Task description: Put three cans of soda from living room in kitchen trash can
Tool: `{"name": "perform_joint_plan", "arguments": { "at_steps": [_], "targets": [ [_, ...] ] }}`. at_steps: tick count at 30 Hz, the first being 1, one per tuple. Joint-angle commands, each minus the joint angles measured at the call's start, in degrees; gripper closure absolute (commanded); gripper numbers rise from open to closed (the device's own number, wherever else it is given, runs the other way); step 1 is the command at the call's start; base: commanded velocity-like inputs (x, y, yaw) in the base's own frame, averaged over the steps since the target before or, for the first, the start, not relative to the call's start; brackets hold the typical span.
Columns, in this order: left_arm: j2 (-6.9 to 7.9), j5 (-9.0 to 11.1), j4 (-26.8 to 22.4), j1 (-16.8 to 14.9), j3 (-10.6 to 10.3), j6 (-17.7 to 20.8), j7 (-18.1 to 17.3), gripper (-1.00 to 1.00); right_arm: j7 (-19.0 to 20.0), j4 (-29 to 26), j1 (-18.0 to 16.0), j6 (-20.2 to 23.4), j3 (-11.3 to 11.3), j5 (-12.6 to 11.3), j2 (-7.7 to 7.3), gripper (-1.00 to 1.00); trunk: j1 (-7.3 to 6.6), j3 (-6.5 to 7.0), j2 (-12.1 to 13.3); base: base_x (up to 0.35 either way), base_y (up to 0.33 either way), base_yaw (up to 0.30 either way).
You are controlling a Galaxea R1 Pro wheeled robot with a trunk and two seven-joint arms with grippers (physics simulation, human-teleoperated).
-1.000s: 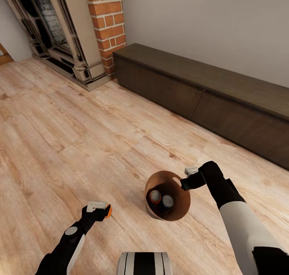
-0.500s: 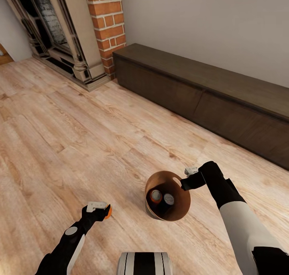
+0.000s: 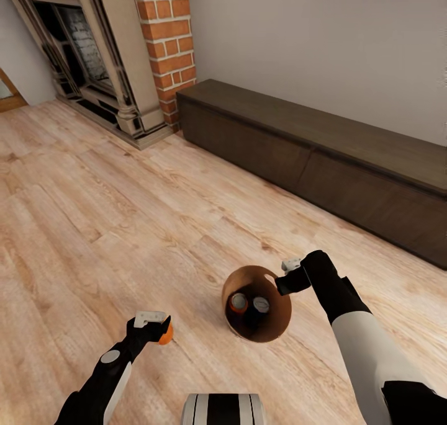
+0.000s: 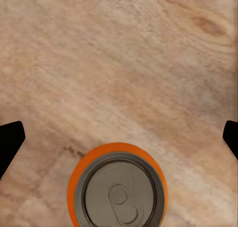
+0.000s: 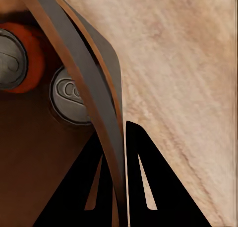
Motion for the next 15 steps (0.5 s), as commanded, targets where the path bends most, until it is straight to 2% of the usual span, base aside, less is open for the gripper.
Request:
{"name": "perform_joint_plan", "arguments": {
  "at_steps": [1, 3, 11, 15],
  "targets": [
    [-0.02, 0.0, 0.0, 0.0, 0.0, 0.0, 0.0, -1.0, 0.5, 0.0, 0.0, 0.9, 0.0, -2.1, 0.02, 1.0, -0.03, 0.23, 0.0, 0.0, 0.0, 0.0],
    [-0.01, 0.0, 0.0, 0.0, 0.0, 0.0, 0.0, -1.0, 0.4, 0.0, 0.0, 0.9, 0.0, -2.0, 0.02, 1.0, -0.08, 0.67, 0.0, 0.0, 0.0, 0.0],
    [0.0, 0.0, 0.1, 0.0, 0.0, 0.0, 0.0, -1.0, 0.5, -0.3, 0.0, 0.9, -0.2, -2.1, 0.02, 1.0, -0.08, 0.67, 0.0, 0.0, 0.0, 0.0],
    [-0.01, 0.0, 0.2, 0.0, 0.0, 0.0, -0.1, -1.0, 0.5, -4.3, 0.0, 0.9, -0.3, -2.3, 0.02, 1.0, -0.08, 0.67, 0.0, 0.0, 0.0, 0.0]
  ]
}}
